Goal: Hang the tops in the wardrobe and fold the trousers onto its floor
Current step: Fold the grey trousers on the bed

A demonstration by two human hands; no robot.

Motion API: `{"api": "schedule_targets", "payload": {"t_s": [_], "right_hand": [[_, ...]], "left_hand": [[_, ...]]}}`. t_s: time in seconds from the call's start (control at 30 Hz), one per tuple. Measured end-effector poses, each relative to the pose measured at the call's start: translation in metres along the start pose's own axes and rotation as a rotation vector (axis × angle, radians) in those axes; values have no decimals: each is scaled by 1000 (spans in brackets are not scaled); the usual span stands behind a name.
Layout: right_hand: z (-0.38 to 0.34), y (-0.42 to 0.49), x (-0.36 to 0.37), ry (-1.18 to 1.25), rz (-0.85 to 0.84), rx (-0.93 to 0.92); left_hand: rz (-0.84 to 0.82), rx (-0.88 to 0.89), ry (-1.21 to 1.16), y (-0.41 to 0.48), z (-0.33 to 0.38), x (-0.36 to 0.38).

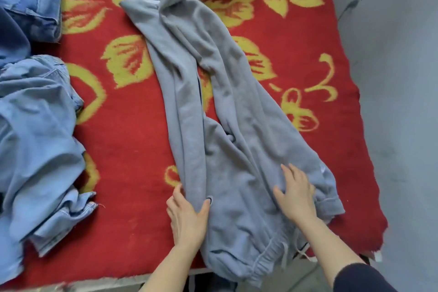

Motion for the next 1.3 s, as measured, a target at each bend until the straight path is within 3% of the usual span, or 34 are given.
{"api": "schedule_targets", "payload": {"t_s": [0.13, 0.33, 0.43, 0.53, 0.63, 0.73, 0.83, 0.9, 1.0, 1.17, 1.3], "right_hand": [[56, -34, 18, 57, 39, 133], [131, -40, 13, 394, 235, 336], [150, -20, 16, 516, 139, 436], [140, -13, 10, 476, 73, 304], [130, -30, 10, 484, 17, 173], [134, -60, 30, 513, -156, 267], [132, -92, 66, 478, -402, 290], [130, -105, 82, 407, -450, 275], [118, -102, 79, 289, -312, 221], [60, -79, 31, 123, -24, 68], [-8, -50, 8, 79, -2, -60]], "left_hand": [[6, -43, 40, -41, -38, 26], [63, -373, -321, -96, -89, 76], [140, -316, -361, -105, -95, 91], [317, -200, -409, -107, -89, 76], [432, -70, -404, -107, -83, 34], [505, -31, -329, -110, -97, -20], [455, -80, -170, -113, -128, -52], [285, -184, -18, -106, -149, -46], [80, -286, 113, -96, -157, -35], [178, -194, 118, -71, -104, -45], [220, -54, 153, -37, -48, -48]]}}
Point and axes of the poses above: each hand's wrist, its own y-axis towards the middle knuckle, its own x-axis out of the palm, z = x × y, the point moved 7 cm from there along y, towards the middle knuckle, and after that the axes turned 5 degrees about -z, right-handed, at the moved point
